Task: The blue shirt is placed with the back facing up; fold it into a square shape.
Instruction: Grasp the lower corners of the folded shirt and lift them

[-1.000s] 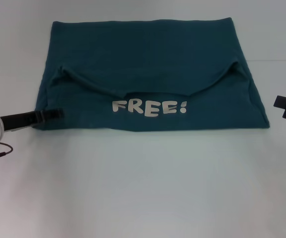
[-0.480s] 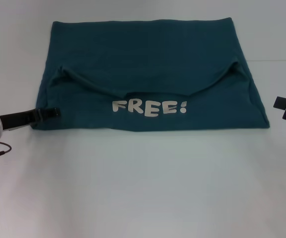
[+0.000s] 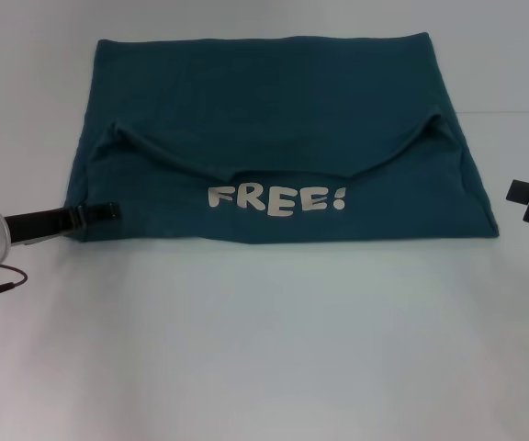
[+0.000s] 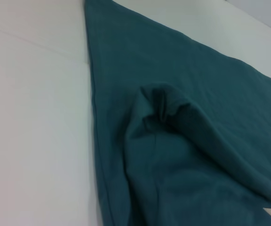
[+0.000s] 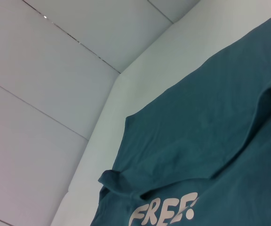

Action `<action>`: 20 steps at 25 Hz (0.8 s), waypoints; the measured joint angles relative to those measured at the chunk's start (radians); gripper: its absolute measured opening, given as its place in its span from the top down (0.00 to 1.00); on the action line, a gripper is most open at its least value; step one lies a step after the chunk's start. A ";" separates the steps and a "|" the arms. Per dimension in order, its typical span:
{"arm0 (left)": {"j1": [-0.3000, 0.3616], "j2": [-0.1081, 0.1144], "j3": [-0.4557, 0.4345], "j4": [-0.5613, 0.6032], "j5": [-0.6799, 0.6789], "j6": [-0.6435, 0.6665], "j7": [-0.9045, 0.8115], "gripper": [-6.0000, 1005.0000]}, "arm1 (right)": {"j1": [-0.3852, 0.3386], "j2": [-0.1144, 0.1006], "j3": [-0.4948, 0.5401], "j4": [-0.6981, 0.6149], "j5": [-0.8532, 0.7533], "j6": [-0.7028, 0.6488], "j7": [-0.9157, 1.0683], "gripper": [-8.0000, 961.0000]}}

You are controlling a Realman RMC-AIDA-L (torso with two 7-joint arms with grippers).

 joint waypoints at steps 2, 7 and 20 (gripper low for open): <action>0.000 0.000 0.000 0.000 0.000 -0.006 -0.001 0.29 | -0.002 0.000 0.000 0.000 0.000 0.000 0.000 0.10; -0.003 0.000 0.000 0.001 0.020 -0.035 -0.034 0.29 | -0.004 0.000 0.002 0.000 0.000 0.000 0.000 0.10; 0.004 -0.021 0.025 0.068 0.097 -0.033 -0.097 0.73 | -0.006 -0.001 0.003 0.000 0.000 0.000 0.000 0.11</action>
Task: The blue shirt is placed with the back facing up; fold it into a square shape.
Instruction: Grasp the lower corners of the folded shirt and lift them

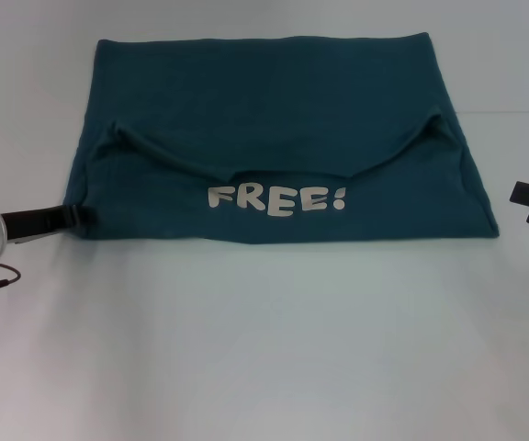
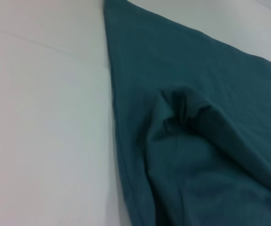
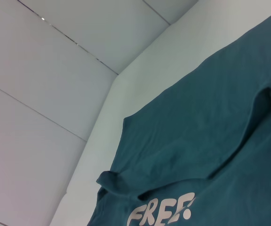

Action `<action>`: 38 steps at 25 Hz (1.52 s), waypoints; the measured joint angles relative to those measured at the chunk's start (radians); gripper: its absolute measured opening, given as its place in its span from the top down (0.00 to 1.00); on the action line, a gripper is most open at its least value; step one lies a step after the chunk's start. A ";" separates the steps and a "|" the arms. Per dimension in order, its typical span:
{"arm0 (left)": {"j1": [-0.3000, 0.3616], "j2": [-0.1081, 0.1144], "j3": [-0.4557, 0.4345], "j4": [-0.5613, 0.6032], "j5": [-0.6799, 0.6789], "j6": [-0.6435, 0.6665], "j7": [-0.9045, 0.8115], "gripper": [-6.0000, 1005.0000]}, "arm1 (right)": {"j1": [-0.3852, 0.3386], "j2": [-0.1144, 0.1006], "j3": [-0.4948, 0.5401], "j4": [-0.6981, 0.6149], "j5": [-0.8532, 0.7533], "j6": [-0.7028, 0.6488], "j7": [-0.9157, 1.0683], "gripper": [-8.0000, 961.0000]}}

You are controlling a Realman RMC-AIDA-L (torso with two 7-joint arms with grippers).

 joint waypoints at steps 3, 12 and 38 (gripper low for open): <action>-0.005 0.000 0.002 -0.001 0.001 0.003 -0.003 0.82 | 0.000 -0.001 0.001 0.000 0.000 0.000 0.000 0.11; -0.005 0.030 -0.093 0.021 -0.075 0.152 -0.002 0.96 | 0.000 -0.008 -0.005 0.000 0.000 -0.006 0.001 0.12; -0.047 0.070 -0.198 -0.024 -0.080 0.260 -0.100 0.97 | 0.286 -0.064 -0.051 -0.042 -0.536 0.210 0.301 0.14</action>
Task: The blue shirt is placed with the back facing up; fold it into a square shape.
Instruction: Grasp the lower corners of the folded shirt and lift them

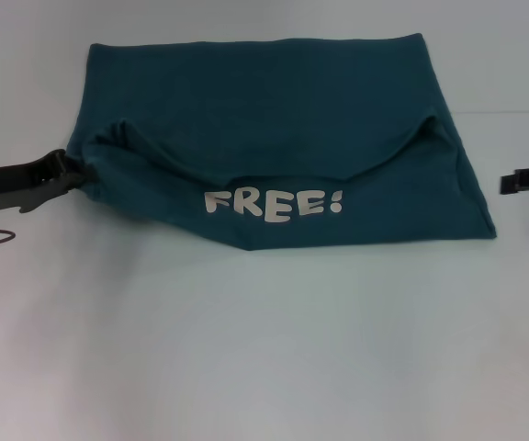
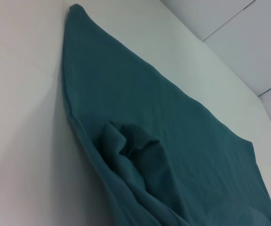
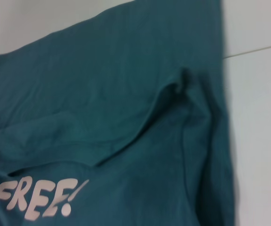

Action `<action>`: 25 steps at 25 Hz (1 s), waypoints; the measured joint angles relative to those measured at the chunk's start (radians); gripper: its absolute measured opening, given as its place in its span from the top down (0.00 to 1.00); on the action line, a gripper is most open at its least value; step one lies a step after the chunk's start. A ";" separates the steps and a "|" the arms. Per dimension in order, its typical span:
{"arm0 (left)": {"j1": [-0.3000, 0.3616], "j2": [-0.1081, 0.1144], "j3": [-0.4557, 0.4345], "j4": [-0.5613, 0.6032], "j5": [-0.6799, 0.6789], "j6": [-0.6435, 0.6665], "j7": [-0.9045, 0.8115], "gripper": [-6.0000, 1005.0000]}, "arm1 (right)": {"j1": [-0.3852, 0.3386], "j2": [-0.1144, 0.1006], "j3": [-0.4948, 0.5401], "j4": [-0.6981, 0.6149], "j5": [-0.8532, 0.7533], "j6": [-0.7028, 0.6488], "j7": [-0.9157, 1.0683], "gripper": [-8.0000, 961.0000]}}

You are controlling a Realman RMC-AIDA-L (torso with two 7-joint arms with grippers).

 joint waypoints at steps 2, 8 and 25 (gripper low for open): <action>0.000 -0.001 -0.001 -0.001 0.000 0.002 -0.007 0.97 | 0.011 0.013 -0.012 0.008 -0.001 0.024 0.002 0.14; 0.000 -0.007 -0.002 -0.003 -0.001 0.004 -0.010 0.97 | 0.038 0.035 -0.030 0.079 -0.004 0.101 0.006 0.14; -0.001 -0.009 -0.002 -0.014 -0.002 -0.003 -0.011 0.97 | 0.049 0.114 -0.150 0.093 -0.005 0.283 -0.044 0.16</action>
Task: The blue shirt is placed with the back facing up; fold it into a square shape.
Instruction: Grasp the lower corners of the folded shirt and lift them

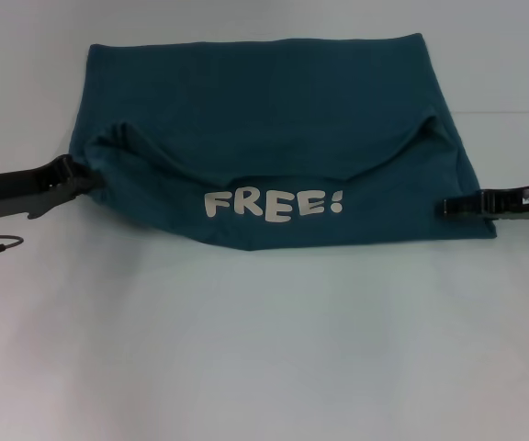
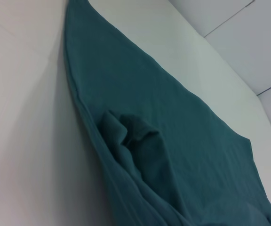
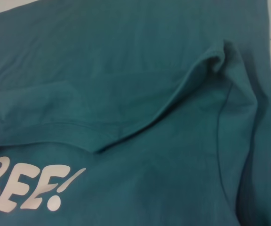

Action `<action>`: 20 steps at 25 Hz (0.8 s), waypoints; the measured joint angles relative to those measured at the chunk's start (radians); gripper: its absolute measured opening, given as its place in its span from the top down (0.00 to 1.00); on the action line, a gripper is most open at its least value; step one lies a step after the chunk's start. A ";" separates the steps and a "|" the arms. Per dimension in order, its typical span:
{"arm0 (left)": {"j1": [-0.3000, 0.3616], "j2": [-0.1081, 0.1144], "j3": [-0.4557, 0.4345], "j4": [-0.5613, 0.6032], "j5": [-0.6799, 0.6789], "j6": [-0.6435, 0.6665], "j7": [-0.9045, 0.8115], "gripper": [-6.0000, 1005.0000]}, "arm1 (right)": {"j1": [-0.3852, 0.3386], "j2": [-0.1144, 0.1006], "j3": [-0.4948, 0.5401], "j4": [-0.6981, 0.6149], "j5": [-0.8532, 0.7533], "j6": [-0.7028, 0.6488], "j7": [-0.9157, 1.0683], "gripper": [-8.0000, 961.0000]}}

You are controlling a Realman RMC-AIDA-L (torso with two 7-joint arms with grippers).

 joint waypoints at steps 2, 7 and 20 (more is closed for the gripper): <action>0.000 0.000 0.000 0.000 0.000 -0.001 0.000 0.97 | -0.005 0.000 0.000 -0.006 0.001 -0.001 0.001 0.16; 0.000 0.000 0.000 0.000 0.000 -0.006 0.000 0.97 | -0.004 0.004 0.001 0.000 0.002 0.004 -0.006 0.16; 0.001 -0.004 0.001 -0.002 0.000 -0.013 0.000 0.97 | -0.005 0.017 -0.015 0.011 0.001 0.027 -0.001 0.17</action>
